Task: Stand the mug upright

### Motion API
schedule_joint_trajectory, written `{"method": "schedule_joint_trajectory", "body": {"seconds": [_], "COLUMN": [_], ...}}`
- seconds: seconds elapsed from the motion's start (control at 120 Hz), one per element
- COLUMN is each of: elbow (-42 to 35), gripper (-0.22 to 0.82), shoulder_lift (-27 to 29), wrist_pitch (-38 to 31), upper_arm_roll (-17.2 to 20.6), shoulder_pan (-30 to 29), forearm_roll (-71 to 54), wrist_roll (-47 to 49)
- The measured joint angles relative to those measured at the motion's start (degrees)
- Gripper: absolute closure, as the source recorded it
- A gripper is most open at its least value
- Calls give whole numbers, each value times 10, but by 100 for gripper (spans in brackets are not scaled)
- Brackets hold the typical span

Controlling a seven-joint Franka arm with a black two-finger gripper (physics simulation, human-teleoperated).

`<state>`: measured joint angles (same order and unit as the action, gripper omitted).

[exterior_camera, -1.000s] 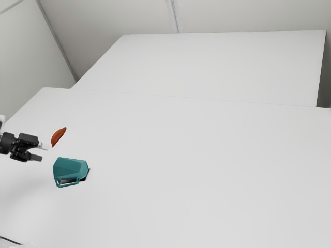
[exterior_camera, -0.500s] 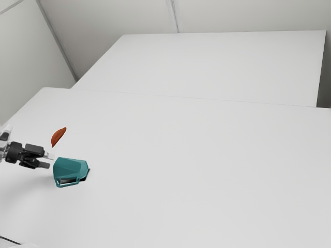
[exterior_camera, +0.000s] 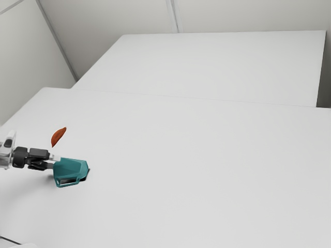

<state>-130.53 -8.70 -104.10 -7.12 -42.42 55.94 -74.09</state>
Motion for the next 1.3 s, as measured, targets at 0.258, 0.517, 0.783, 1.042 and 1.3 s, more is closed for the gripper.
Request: {"method": "schedule_joint_trajectory", "body": {"seconds": [0.258, 0.517, 0.783, 1.042, 1.3], "elbow": [-9, -13, -13, -13, -12], "gripper": [3, 3, 13, 40, 64], "shoulder_lift": [-3, -4, -4, -1, 4], "wrist_pitch": [5, 6, 7, 12, 19], "upper_arm_roll": [0, 1, 3, 4, 5], "shoulder_pan": [7, 14, 20, 20, 20], "forearm_roll": [7, 7, 7, 8, 8], "wrist_roll": [-28, -46, -58, -65, -70]}}
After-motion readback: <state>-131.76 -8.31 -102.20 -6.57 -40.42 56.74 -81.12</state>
